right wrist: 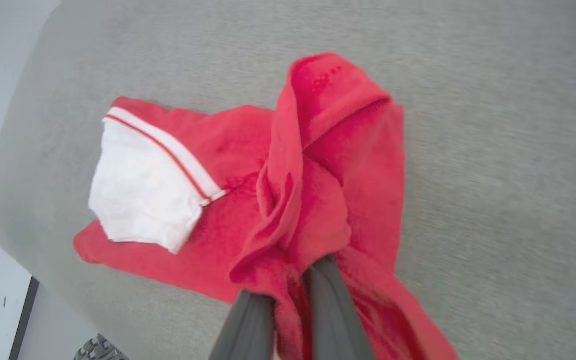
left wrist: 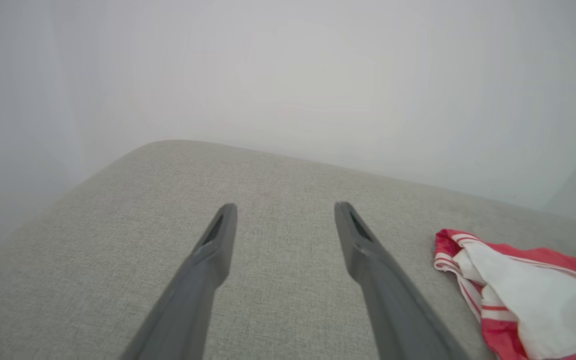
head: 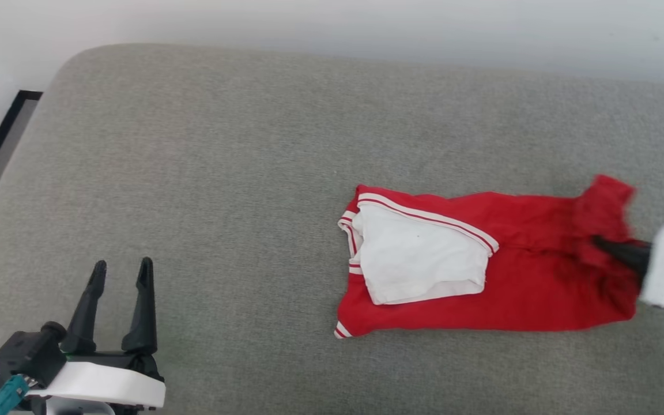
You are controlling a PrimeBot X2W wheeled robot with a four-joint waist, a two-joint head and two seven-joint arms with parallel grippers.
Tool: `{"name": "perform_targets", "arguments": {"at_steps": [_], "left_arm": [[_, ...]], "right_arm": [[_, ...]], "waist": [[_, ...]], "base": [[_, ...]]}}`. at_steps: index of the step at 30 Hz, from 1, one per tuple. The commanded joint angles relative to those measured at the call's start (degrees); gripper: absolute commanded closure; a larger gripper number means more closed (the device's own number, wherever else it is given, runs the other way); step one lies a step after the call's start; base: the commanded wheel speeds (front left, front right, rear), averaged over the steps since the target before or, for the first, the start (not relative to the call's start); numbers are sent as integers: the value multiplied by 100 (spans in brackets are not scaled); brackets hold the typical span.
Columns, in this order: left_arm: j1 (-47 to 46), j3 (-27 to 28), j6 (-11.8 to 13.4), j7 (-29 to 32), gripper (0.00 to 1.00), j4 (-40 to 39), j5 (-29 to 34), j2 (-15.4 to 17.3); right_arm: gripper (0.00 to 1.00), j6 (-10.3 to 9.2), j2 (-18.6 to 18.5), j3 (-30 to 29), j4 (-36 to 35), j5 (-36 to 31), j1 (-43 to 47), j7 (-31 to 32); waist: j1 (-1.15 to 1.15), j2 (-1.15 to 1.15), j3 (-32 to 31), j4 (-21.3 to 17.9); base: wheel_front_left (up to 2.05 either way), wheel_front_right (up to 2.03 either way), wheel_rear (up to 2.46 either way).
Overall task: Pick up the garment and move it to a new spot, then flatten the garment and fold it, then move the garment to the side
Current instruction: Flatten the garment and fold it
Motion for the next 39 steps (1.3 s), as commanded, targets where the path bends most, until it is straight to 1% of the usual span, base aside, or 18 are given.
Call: {"name": "perform_targets", "arguments": {"at_steps": [1,5,8,13,19,20,21,22,23,26,29,32,35,39], "left_arm": [[44,-24,-20,-26,0,-19,-12,9],[-44,-173,-20,-26,0,29,-4,1],[-135,-308,-20,-26,0,74,-16,-6],[-311,-582,-20,-26,0,162,-37,-7],[-457,-777,-21,-26,0,252,-77,-26],[-464,-781,-21,-26,0,255,-86,-39],[-469,-792,-21,-26,0,260,-111,-53],[-473,-807,-21,-26,0,269,-117,-48],[-477,-811,-21,-26,0,279,-109,-39],[-465,-776,-21,-26,0,285,-132,-39],[-374,-684,-21,-26,0,257,-153,-25],[-300,-580,-21,-26,0,227,-151,-19],[-234,-489,-21,-26,0,166,-136,-17],[-178,-388,-21,-26,0,103,-111,13]], "right_arm": [[100,-3,89,103,-192,-10,60,43],[100,-3,443,526,-515,-109,-45,109],[100,-3,661,845,-480,-179,-213,29],[100,-3,930,1393,-95,-290,-512,-202],[100,-3,1107,1985,590,-340,-830,-550],[84,-3,1110,2073,692,-350,-889,-631],[57,-3,1115,2134,808,-343,-943,-708],[7,-3,1107,2245,894,-324,-991,-749],[0,-3,1104,2313,977,-290,-1021,-792],[0,-3,1075,2440,1117,-162,-1128,-871],[0,-3,1011,2508,1031,12,-1177,-900],[0,-3,921,2444,840,217,-1149,-948],[0,-3,733,2319,615,261,-1039,-1085],[0,-3,584,2097,400,234,-916,-1271]], "waist": [[0,0,-40,63],[0,0,-96,229],[0,0,-122,373],[0,0,-156,628],[0,0,-192,845],[0,0,-196,861],[0,0,-202,876],[0,0,-207,891],[0,0,-215,902],[0,0,-255,892],[0,0,-301,805],[0,0,-339,667],[0,0,-369,502],[0,0,-388,305]], "base": [[0,0,0],[0,0,0],[0,0,0],[0,0,0],[0,0,0],[0,0,0],[0,0,0],[0,0,0],[0,0,0],[0,0,0],[0,0,0],[0,0,0],[0,0,0],[0,0,0]]}}
